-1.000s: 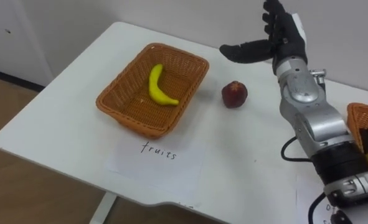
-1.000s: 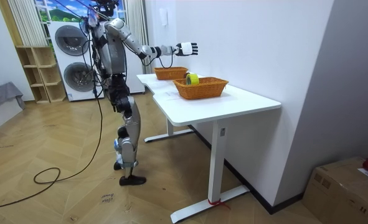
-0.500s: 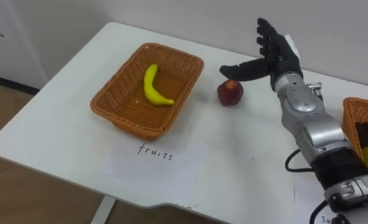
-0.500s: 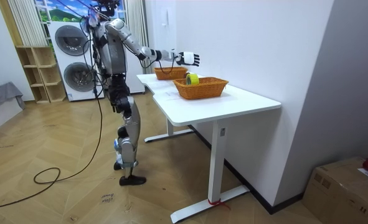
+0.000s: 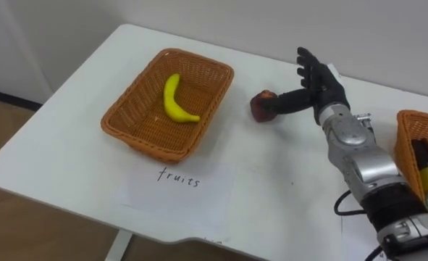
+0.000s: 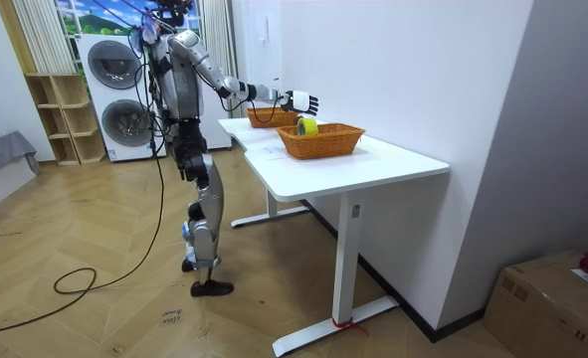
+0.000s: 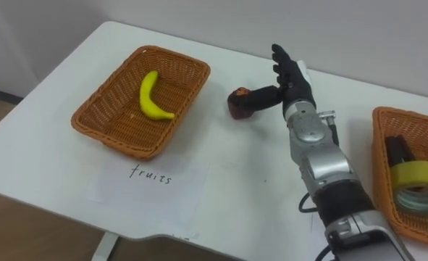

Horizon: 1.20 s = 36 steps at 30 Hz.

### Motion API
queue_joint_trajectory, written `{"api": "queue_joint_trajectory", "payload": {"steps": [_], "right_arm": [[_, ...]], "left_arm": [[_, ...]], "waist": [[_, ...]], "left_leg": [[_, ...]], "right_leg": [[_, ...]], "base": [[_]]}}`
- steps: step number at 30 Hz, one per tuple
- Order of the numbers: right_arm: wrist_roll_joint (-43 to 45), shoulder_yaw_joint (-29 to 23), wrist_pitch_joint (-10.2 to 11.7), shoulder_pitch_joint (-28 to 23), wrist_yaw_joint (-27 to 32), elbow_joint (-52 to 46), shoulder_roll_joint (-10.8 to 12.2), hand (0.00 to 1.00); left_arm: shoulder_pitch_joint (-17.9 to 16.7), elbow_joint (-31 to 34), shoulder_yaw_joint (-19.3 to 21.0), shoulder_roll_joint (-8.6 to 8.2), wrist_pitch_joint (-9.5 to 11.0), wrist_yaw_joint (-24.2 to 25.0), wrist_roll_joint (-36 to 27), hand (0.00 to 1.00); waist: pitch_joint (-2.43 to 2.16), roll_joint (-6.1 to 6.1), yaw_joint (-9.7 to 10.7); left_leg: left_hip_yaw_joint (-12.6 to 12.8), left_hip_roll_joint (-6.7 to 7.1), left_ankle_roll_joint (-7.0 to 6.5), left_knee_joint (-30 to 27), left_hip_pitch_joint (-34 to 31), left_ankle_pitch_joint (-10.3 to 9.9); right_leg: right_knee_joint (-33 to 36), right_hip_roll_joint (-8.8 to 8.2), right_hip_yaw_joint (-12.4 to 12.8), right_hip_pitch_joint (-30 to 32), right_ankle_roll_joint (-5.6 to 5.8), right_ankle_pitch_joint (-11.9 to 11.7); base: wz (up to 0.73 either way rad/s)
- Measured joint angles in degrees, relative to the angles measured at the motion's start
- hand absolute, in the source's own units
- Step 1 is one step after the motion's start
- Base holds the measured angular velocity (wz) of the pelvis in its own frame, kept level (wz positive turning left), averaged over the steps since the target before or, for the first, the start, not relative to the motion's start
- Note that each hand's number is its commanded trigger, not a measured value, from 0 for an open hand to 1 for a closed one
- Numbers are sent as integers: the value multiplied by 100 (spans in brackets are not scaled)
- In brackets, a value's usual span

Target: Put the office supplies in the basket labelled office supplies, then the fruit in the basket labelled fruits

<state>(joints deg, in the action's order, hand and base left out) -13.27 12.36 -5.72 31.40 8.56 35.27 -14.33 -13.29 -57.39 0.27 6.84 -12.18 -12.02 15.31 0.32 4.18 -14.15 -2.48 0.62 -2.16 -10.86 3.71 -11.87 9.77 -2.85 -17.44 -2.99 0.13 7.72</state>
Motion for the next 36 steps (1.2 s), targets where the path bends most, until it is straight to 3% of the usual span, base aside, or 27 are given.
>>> {"api": "queue_joint_trajectory", "payload": {"steps": [6, 13, 17, 19, 26, 30, 36], "right_arm": [[15, 0, 0, 0, 5, 0, 0, 0], [15, 54, 0, -111, 6, 48, 0, 0], [15, 54, 0, -128, 6, 123, 0, 0], [14, 54, 0, -128, 10, 221, 0, 0], [11, 57, 9, -130, 13, 266, 7, 0], [64, 57, 47, -132, 46, 803, 68, 0], [236, 27, 60, -131, 108, 986, 87, 0]], "left_arm": [[9, 5, -118, 0, 0, 0, -4, 0], [24, 68, -376, 6, 0, 2, -14, 0], [36, 107, -407, 6, -1, 2, -13, 0], [37, 107, -470, 6, -1, 1, -12, 0], [35, 104, -497, 6, -3, -6, -19, 0], [103, 4, -499, 13, -3, -6, -37, 0], [38, 4, -503, 1, -33, 17, -409, 0]], "waist": [[33, 67, -8], [75, -17, 6], [56, -69, 20], [23, -100, 43], [3, -131, 114], [2, -142, 102], [-10, -190, 137]], "left_leg": [[0, 3, -1, 28, -7, -1], [-3, 4, -1, 25, -36, -1], [-3, 5, -1, 45, -42, -2], [-2, 7, 0, 46, -40, -2], [-1, 0, -1, 28, -34, -1], [0, 5, -4, 17, -44, 0], [-9, 1, -9, -10, -168, 5]], "right_leg": [[5, 14, -4, -3, -1, -10], [-11, 15, -12, 10, 4, -13], [-16, 28, -17, 21, 4, -13], [-17, 32, -18, 20, 4, -13], [-19, 18, -13, 19, 4, -13], [-5, 6, 9, 29, 4, -14], [26, 6, 5, 160, -12, -32]], "base": [[0], [0], [0], [0], [0], [-2], [-2]]}}
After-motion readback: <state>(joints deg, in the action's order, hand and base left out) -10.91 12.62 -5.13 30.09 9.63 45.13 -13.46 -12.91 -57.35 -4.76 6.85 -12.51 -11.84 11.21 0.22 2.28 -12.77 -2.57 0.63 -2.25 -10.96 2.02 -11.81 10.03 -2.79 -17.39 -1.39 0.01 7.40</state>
